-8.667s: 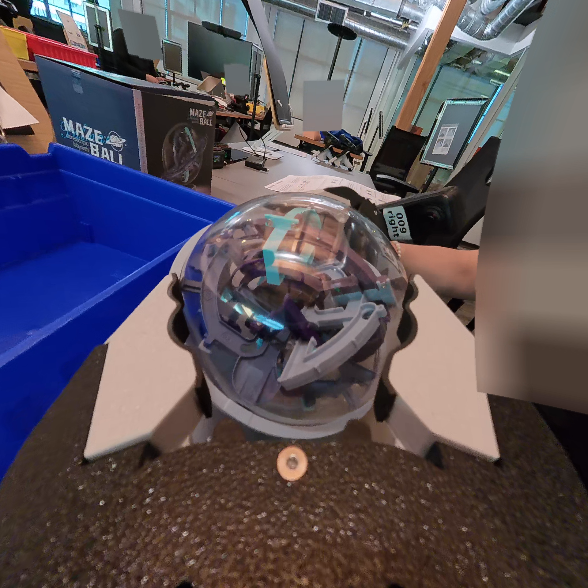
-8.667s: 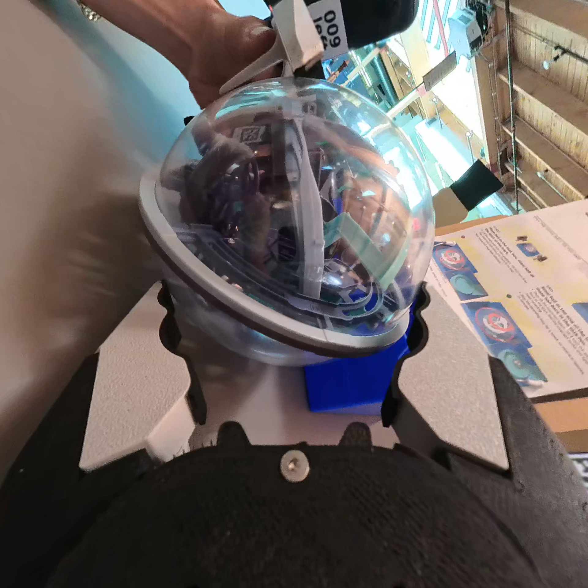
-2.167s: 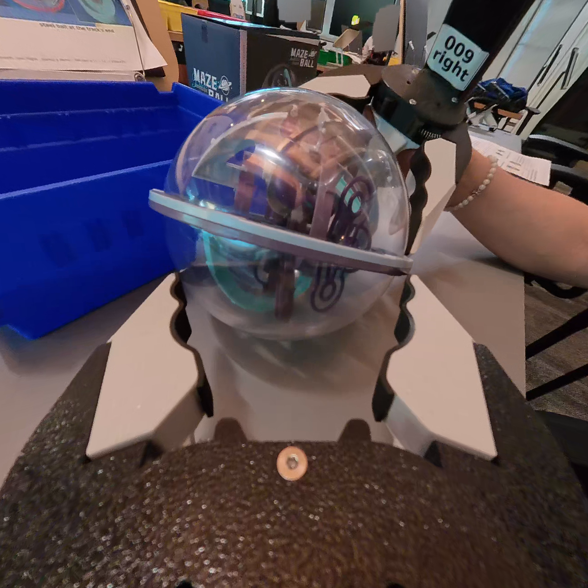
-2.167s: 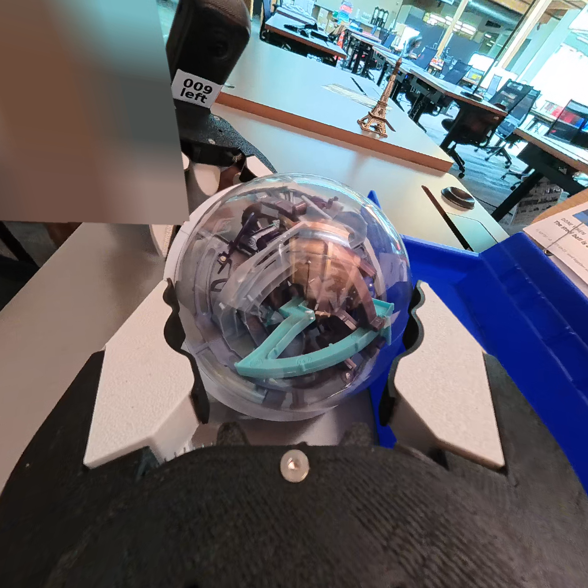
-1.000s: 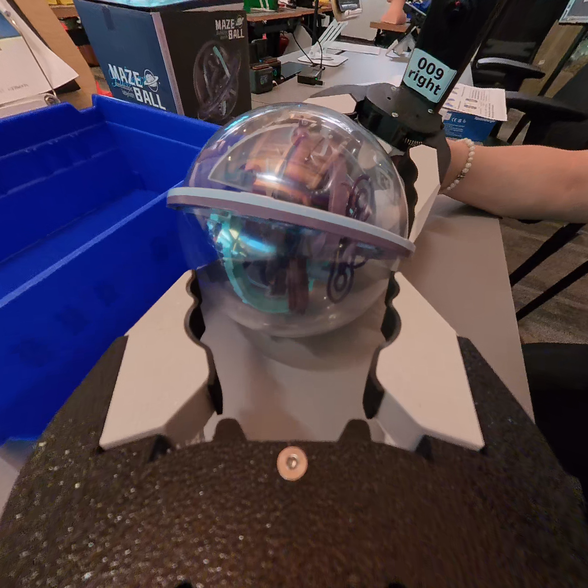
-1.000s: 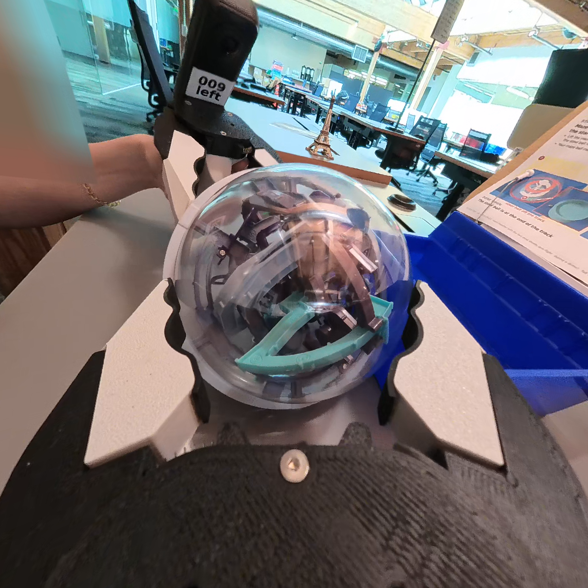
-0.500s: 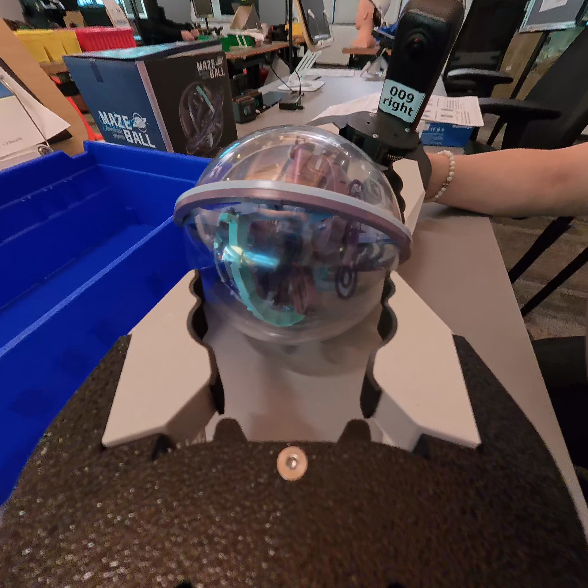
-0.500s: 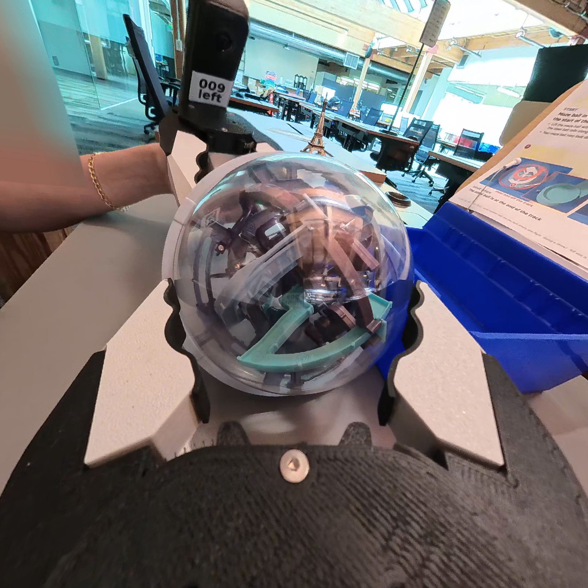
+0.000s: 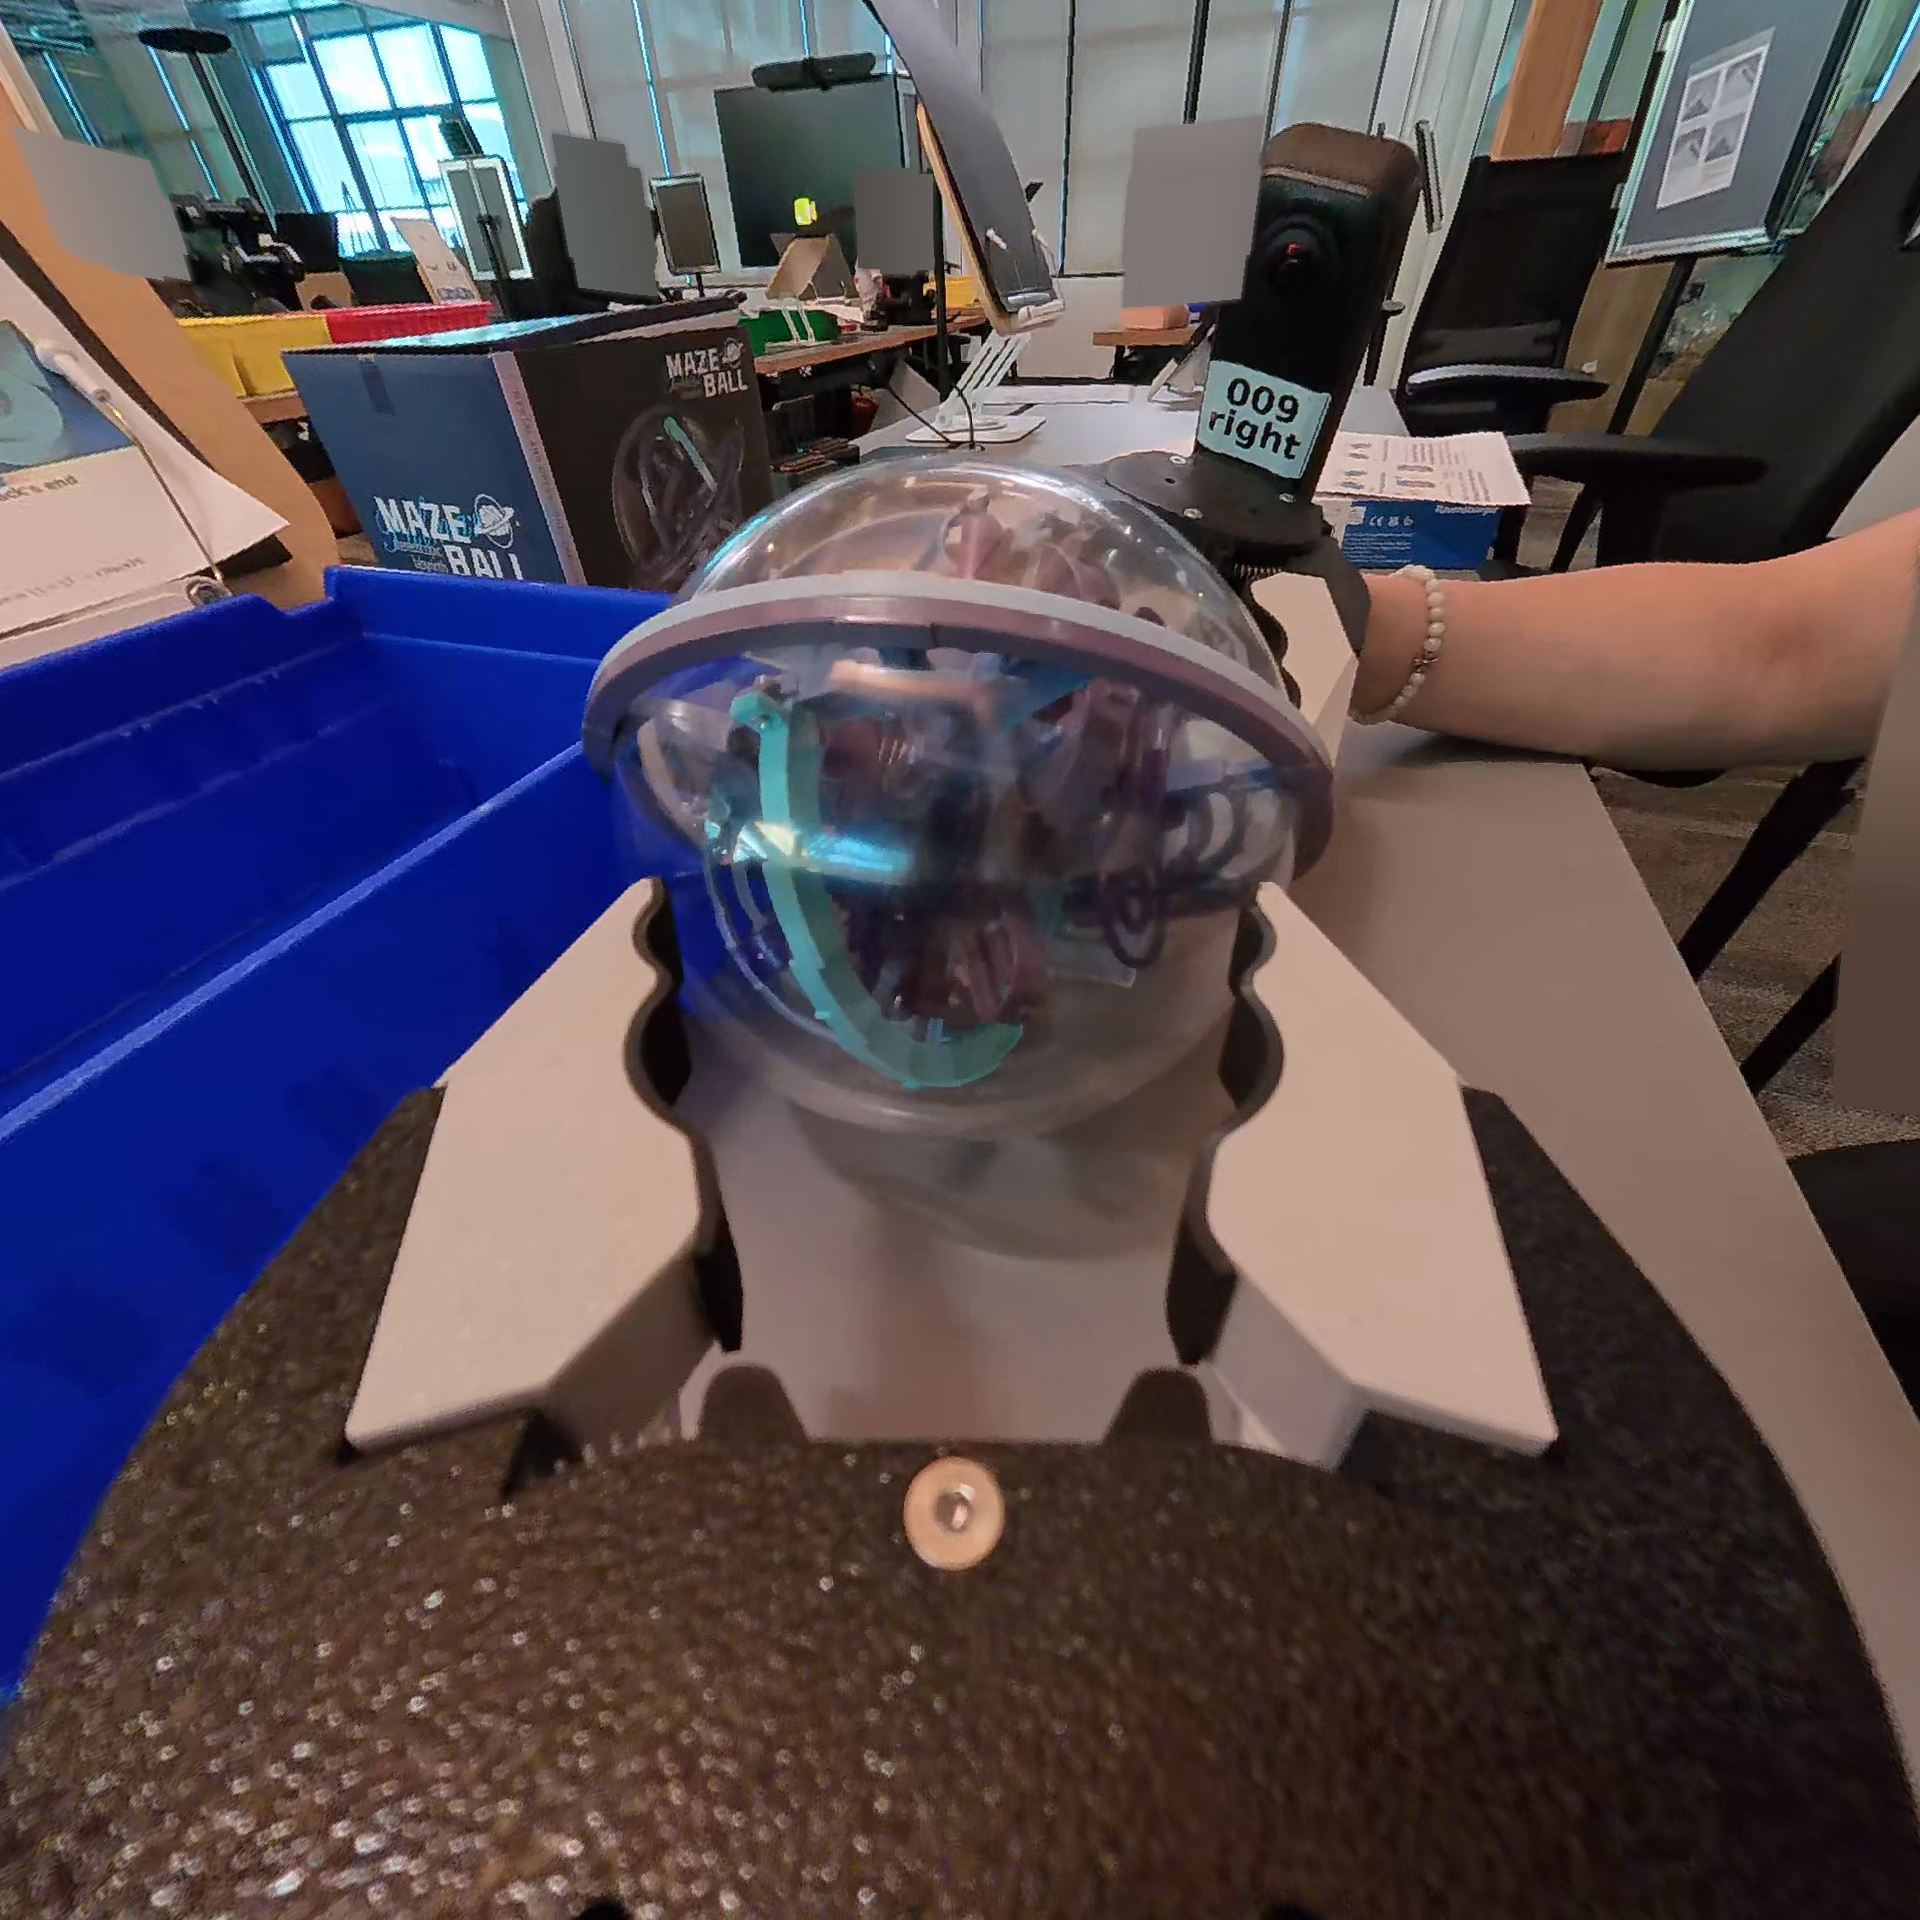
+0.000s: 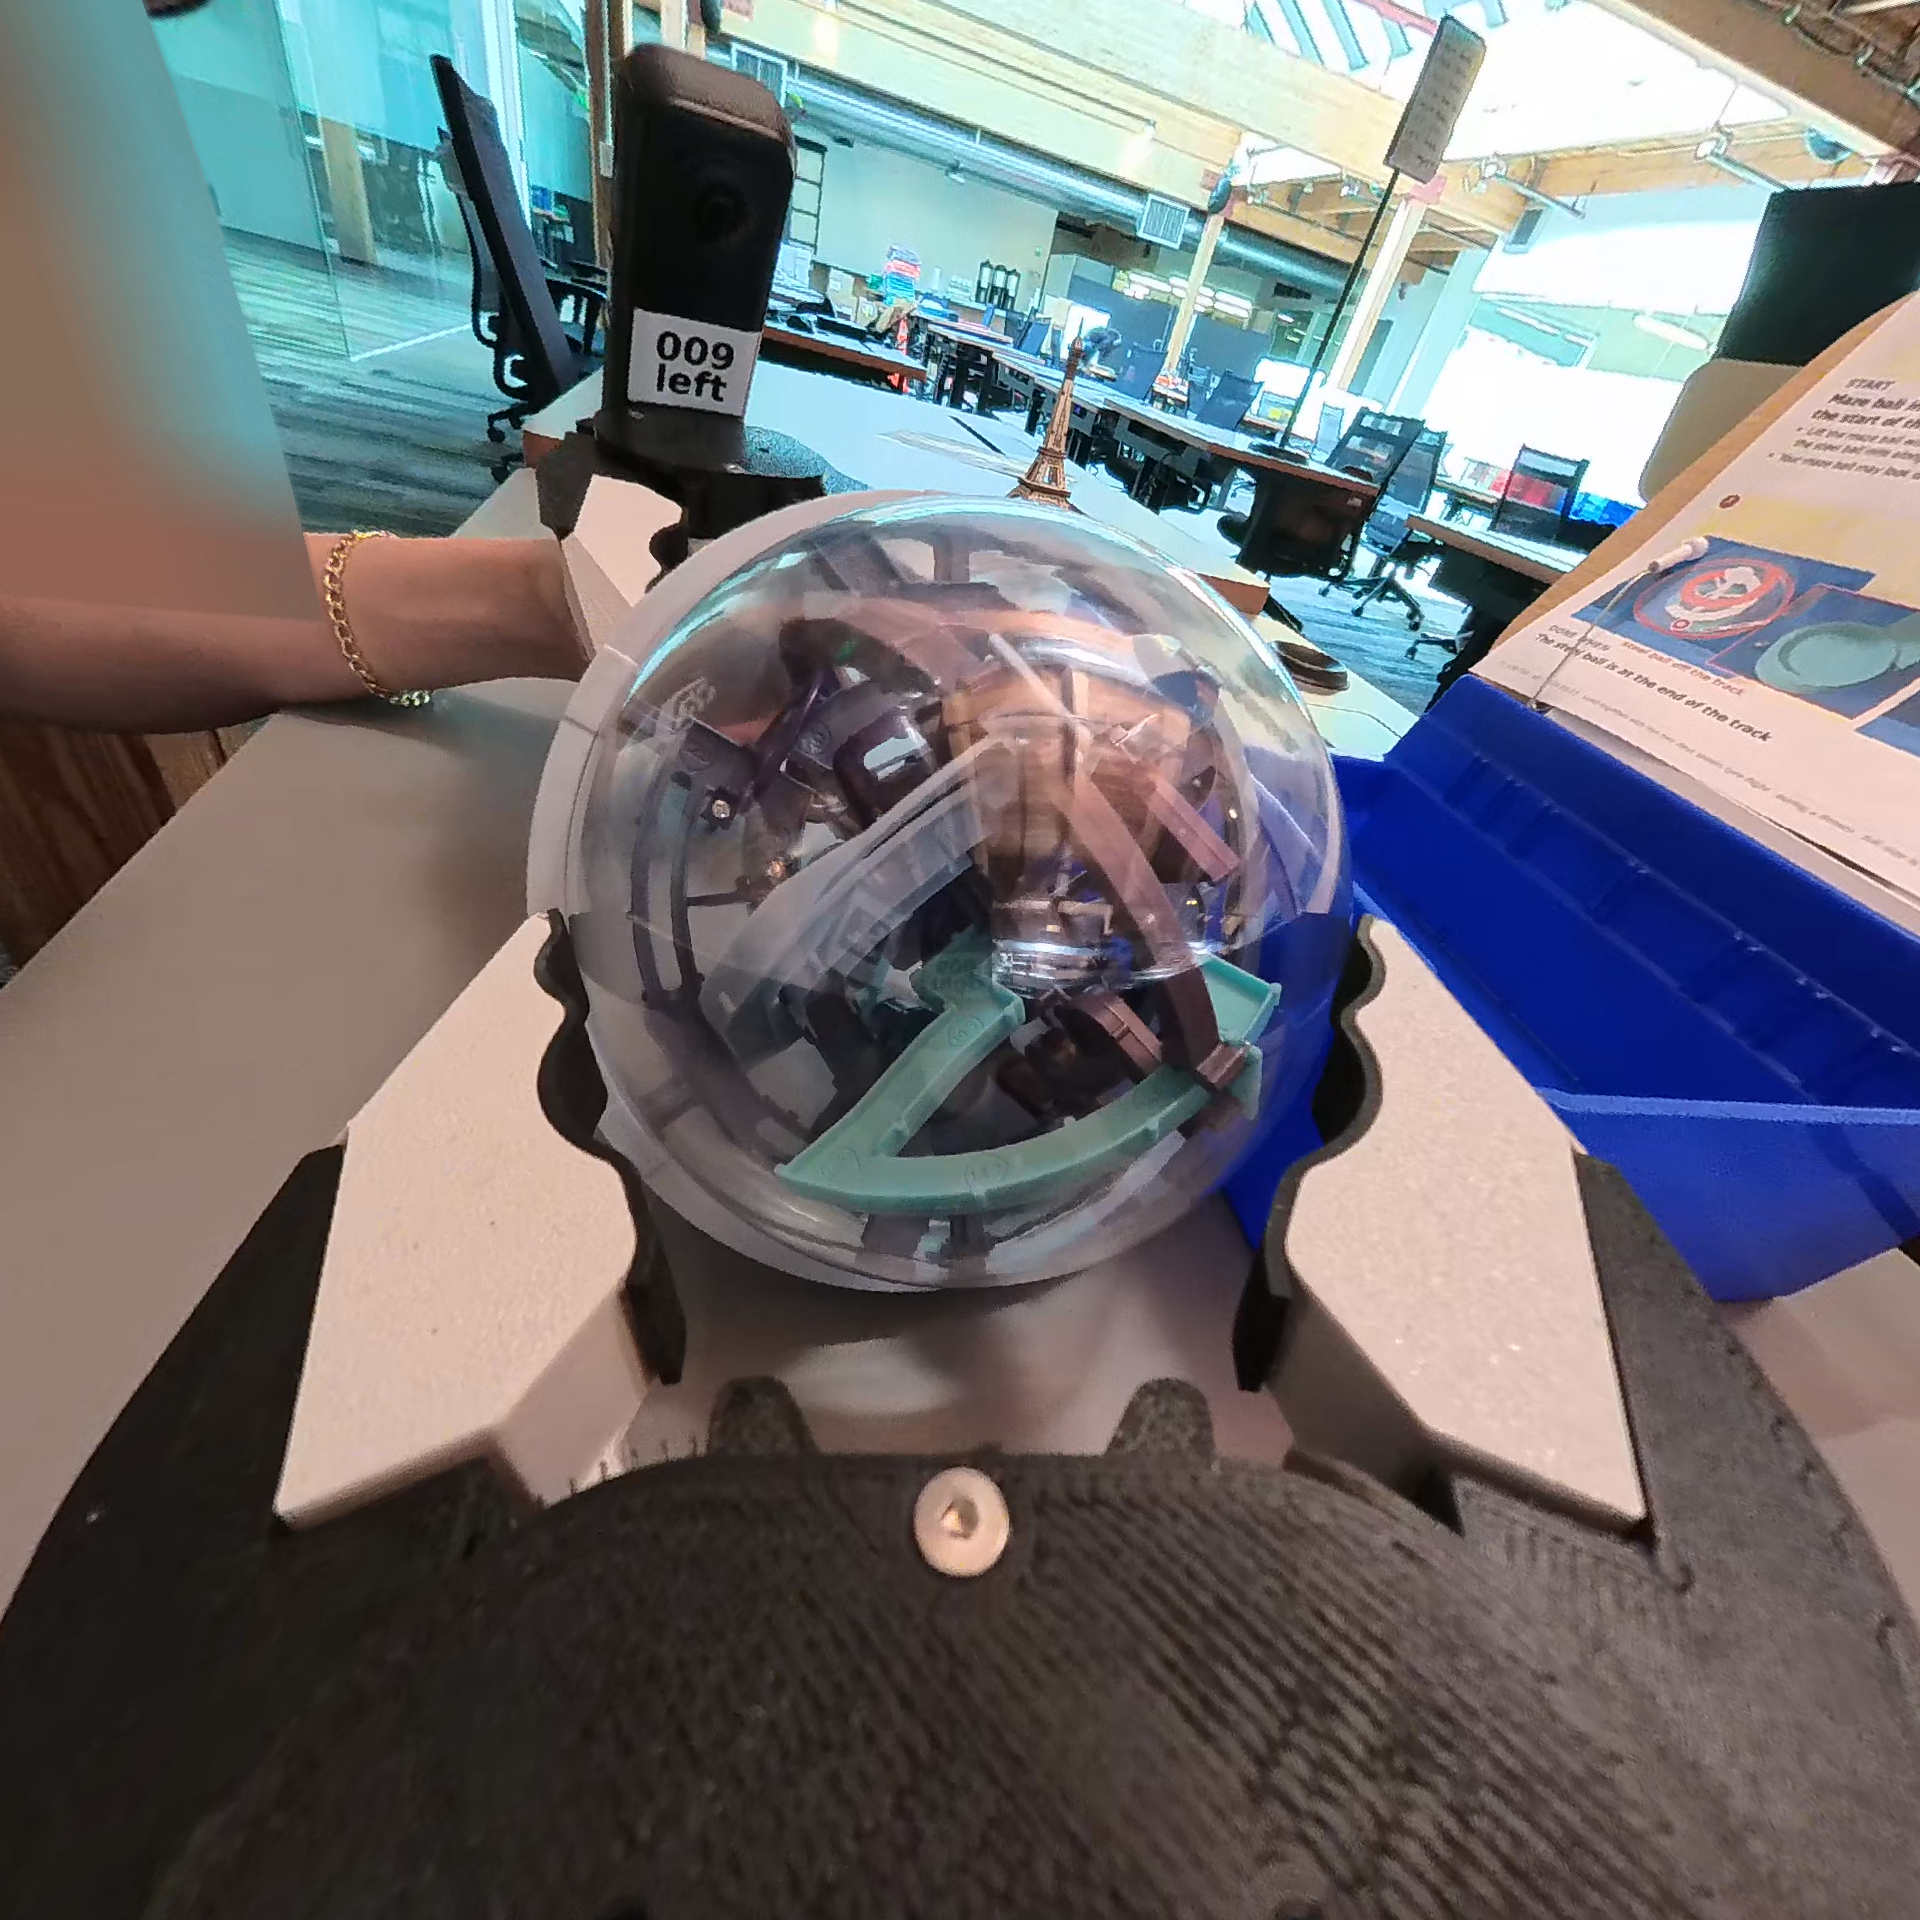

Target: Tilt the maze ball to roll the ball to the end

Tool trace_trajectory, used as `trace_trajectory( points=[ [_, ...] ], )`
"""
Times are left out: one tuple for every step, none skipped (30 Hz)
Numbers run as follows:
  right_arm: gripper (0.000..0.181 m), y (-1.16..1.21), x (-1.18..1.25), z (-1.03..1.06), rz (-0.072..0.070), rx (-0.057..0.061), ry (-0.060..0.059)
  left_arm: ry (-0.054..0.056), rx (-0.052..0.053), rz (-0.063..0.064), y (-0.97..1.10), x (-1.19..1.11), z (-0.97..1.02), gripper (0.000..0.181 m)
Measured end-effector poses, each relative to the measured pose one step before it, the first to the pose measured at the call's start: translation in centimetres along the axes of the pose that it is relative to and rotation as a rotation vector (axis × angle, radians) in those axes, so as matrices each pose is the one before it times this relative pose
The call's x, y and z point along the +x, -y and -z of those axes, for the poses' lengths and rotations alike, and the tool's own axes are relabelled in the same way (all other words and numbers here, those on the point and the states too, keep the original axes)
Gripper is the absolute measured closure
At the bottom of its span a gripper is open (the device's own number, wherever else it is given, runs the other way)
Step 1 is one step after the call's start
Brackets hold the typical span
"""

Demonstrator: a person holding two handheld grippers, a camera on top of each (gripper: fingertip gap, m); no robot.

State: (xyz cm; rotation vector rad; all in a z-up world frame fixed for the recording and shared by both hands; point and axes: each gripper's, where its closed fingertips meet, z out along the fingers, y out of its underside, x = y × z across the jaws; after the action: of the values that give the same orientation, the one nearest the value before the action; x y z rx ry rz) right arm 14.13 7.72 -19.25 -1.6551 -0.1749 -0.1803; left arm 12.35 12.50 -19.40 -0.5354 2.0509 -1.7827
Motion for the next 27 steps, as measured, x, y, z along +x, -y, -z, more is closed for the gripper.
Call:
trace_trajectory(
  points=[
    [0.042,0.001,-0.014,-0.021,-0.0007,0.0002,-0.0016,0.0022,0.0040,-0.0019,0.027,0.014,0.050,0.079],
    [0.042,-0.040,-0.027,-0.013,-0.0013,-0.0013,-0.0006,0.0024,0.0058,-0.0041,0.074,0.022,0.033,0.079],
    [0.042,-0.059,-0.002,0.005,-0.0013,-0.0013,-0.0005,0.0023,0.0055,-0.0062,0.095,0.014,0.007,0.079],
    [0.042,-0.060,0.015,0.021,-0.0019,-0.0008,0.0001,0.0017,0.0036,-0.0046,0.084,0.007,-0.030,0.079],
    [0.042,-0.023,0.017,0.045,-0.0021,0.0016,0.0008,0.0007,0.0032,-0.0010,0.048,0.007,-0.042,0.079],
    [0.042,-0.015,0.021,0.041,-0.0019,0.0022,0.0005,0.0006,0.0041,0.0000,0.039,0.007,-0.034,0.079],
    [0.042,-0.003,0.005,0.014,-0.0008,0.0031,0.0000,0.0005,0.0031,-0.0006,0.013,-0.002,-0.019,0.079],
    [0.042,0.003,0.003,0.009,-0.0006,0.0027,-0.0003,0.0001,0.0022,0.0007,0.008,0.003,0.005,0.079],
    [0.042,0.010,-0.004,-0.004,0.0003,0.0006,-0.0003,-0.0001,0.0013,-0.0005,0.006,-0.003,0.012,0.079],
    [0.042,-0.010,-0.020,0.005,0.0013,-0.0019,0.0001,0.0001,0.0009,-0.0015,0.004,0.019,0.000,0.079],
    [0.042,-0.019,-0.003,0.025,0.0015,-0.0044,0.0009,0.0012,0.0005,-0.0028,0.021,0.018,-0.016,0.079],
    [0.042,-0.030,-0.001,0.050,0.0008,-0.0039,0.0017,0.0011,0.0021,-0.0038,0.035,0.040,-0.034,0.079],
    [0.042,-0.052,0.009,0.076,0.0012,-0.0012,0.0024,0.0003,0.0062,-0.0031,0.077,0.040,-0.016,0.081],
    [0.042,-0.041,-0.006,0.083,0.0008,0.0029,0.0040,-0.0008,0.0079,-0.0017,0.088,0.042,-0.008,0.082],
    [0.042,-0.015,0.000,0.079,0.0009,0.0050,0.0043,-0.0003,0.0075,-0.0013,0.074,0.030,-0.012,0.083],
    [0.042,-0.014,0.009,0.037,-0.0007,0.0053,0.0020,0.0006,0.0046,-0.0001,0.023,0.014,-0.011,0.083],
    [0.042,-0.002,0.025,-0.005,-0.0024,0.0019,-0.0005,0.0007,0.0013,0.0028,0.005,-0.031,0.000,0.083],
    [0.042,0.012,-0.004,-0.009,0.0008,-0.0026,-0.0008,-0.0007,0.0001,0.0010,0.000,-0.002,0.011,0.083],
    [0.042,-0.005,-0.025,0.004,0.0026,-0.0043,-0.0004,-0.0005,0.0008,-0.0018,0.001,0.012,0.004,0.083],
    [0.042,-0.018,-0.005,0.017,0.0011,-0.0023,-0.0003,0.0005,0.0014,-0.0022,0.022,0.022,-0.006,0.083],
    [0.042,-0.010,0.002,0.036,-0.0005,0.0004,0.0001,0.0009,0.0032,-0.0013,0.028,0.025,-0.042,0.083],
    [0.042,-0.025,0.035,0.039,-0.0029,0.0025,0.0003,0.0013,0.0044,0.0018,0.043,-0.003,-0.054,0.082],
    [0.042,-0.015,0.044,0.041,-0.0051,0.0035,-0.0001,0.0018,0.0040,0.0041,0.035,-0.020,-0.045,0.083],
    [0.042,-0.002,0.050,0.028,-0.0059,0.0029,-0.0006,0.0020,0.0034,0.0024,0.048,-0.014,-0.037,0.083],
    [0.042,-0.033,0.013,0.023,-0.0008,-0.0019,0.0007,0.0008,0.0009,-0.0011,0.015,0.014,-0.021,0.083],
    [0.042,0.002,-0.007,0.010,0.0008,0.0000,0.0002,0.0003,-0.0004,-0.0019,0.007,0.010,-0.003,0.083],
    [0.042,0.004,-0.002,-0.001,0.0005,0.0001,-0.0003,-0.0002,0.0001,0.0004,0.001,0.001,0.008,0.083]
  ],
)
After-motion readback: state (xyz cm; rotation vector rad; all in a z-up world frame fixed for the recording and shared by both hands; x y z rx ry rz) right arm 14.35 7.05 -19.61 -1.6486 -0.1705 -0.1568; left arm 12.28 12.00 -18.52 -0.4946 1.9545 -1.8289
